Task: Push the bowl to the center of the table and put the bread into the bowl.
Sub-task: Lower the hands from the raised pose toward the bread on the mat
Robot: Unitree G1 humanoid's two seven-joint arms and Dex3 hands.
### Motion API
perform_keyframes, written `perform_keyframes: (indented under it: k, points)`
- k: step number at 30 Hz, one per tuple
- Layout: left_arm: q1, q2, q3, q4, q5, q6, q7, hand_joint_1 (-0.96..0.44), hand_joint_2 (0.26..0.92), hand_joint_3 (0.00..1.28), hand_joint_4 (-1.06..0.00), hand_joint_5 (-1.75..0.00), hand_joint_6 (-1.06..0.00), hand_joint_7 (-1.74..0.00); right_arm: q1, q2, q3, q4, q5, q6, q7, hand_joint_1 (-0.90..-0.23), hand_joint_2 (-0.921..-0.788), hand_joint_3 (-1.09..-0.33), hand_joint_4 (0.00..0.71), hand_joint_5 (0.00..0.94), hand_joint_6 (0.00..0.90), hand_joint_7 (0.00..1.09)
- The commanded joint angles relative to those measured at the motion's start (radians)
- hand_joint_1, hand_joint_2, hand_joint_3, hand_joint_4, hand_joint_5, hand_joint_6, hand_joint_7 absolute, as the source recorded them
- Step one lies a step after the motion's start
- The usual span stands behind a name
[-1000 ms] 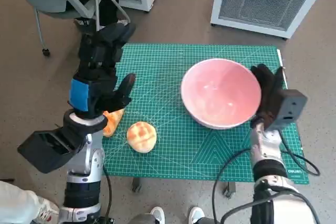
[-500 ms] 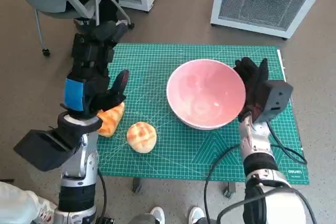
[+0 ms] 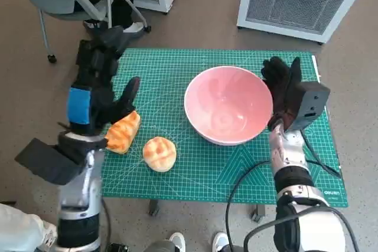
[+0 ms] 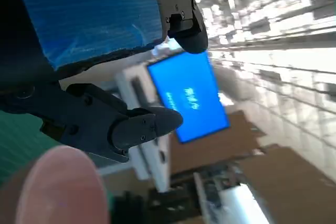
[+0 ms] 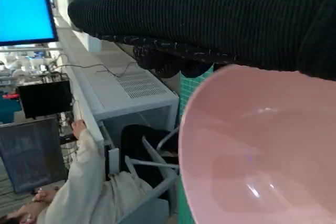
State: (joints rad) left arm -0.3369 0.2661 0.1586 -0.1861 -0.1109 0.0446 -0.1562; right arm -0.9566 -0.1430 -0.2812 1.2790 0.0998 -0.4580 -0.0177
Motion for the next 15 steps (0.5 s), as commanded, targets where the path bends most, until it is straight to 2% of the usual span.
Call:
perform_keyframes:
  k: [1, 4, 8, 9, 13, 15]
  points:
    - [0.02, 0.094, -0.002, -0.086, 0.092, 0.203, 0.011, -0.2, 0.913, 0.36, -0.03, -0.3, 0.0, -0.63, -0.008, -0.012, 0.032, -0.058, -0.039, -0.105, -0.011, -0.492, -0.921, -0.815, 0.249, 0.001, 0.029, 0.55]
    - [0.02, 0.155, -0.03, -0.136, 0.165, 0.354, 0.001, -0.22, 0.918, 0.31, -0.07, -0.14, -0.05, -0.45, 0.002, -0.017, 0.051, -0.11, -0.055, -0.207, 0.006, -0.502, -0.921, -0.813, 0.239, 0.001, 0.009, 0.57]
    - [0.004, 0.218, -0.089, -0.18, 0.242, 0.532, -0.033, -0.26, 0.92, 0.27, -0.09, -0.04, -0.11, -0.24, 0.026, -0.015, 0.08, -0.209, -0.063, -0.358, 0.048, -0.518, -0.921, -0.799, 0.248, 0.006, 0.005, 0.61]
    - [0.001, 0.222, -0.095, -0.186, 0.248, 0.553, -0.036, -0.28, 0.921, 0.26, -0.09, -0.03, -0.12, -0.21, 0.029, -0.015, 0.085, -0.219, -0.063, -0.373, 0.05, -0.521, -0.921, -0.794, 0.254, 0.009, 0.009, 0.62]
    - [-0.012, 0.263, -0.153, -0.184, 0.303, 0.638, -0.062, -0.31, 0.921, 0.22, -0.09, -0.01, -0.15, -0.11, 0.07, -0.014, 0.13, -0.356, -0.086, -0.508, 0.082, -0.528, -0.921, -0.779, 0.27, 0.016, 0.031, 0.65]
    - [-0.012, 0.273, -0.17, -0.179, 0.323, 0.651, -0.067, -0.32, 0.921, 0.2, -0.09, 0.0, -0.16, -0.09, 0.086, -0.016, 0.146, -0.407, -0.095, -0.546, 0.092, -0.531, -0.921, -0.775, 0.274, 0.017, 0.04, 0.66]
